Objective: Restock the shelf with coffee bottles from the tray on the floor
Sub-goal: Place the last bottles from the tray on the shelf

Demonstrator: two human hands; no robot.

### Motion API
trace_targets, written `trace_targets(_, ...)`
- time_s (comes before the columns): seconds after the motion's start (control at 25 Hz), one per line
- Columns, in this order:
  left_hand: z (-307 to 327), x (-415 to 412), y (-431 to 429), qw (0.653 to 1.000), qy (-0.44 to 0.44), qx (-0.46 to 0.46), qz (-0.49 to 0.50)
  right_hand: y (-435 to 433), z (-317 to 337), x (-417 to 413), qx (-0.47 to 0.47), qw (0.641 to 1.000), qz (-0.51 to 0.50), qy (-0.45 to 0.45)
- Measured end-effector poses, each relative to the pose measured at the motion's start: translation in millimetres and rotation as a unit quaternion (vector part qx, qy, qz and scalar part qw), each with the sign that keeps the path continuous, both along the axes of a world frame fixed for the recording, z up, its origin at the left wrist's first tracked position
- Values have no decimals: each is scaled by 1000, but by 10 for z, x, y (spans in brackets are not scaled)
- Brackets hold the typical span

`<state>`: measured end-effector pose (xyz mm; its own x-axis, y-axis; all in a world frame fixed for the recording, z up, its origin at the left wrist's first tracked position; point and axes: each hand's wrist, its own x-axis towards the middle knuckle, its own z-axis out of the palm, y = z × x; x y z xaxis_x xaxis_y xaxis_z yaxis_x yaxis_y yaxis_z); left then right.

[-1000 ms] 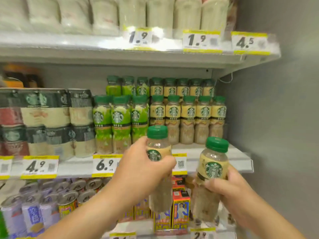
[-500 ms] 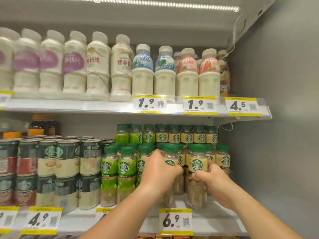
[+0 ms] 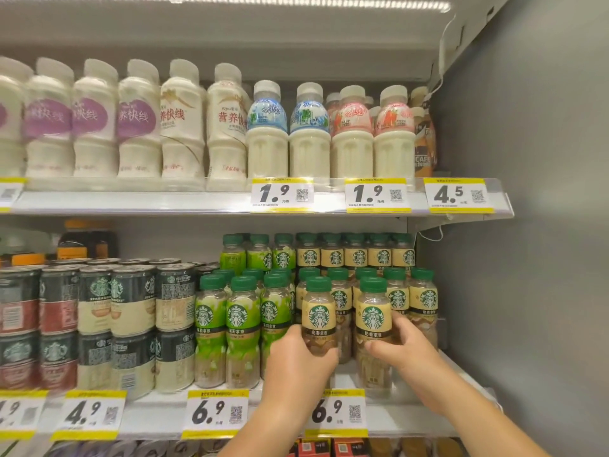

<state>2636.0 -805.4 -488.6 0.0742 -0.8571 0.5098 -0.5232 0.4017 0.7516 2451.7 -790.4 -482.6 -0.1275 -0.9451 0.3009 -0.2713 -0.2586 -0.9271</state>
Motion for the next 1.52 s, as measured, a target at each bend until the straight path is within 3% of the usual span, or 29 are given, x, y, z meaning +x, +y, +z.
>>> trace_targets(0.16, -151, 53, 77, 999, -46, 0, 14, 126, -35, -13, -15, 995, -40, 86)
trace_targets(0.48, -79, 163, 125, 986, -138, -9, 92, 53, -69, 100, -25, 992, -83, 96)
trace_targets(0.68, -53, 191, 123, 989, -117, 0, 95, -14, -51, 273, -41, 986, -99, 124)
trace_targets(1.16, -34, 162, 32, 957, -265, 20, 116, -179, -63, 392, -39, 979, -114, 162)
trace_targets(1.52, -63, 225, 102, 970, -235, 35, 55, 11, -73, 406, -35, 979, -100, 175)
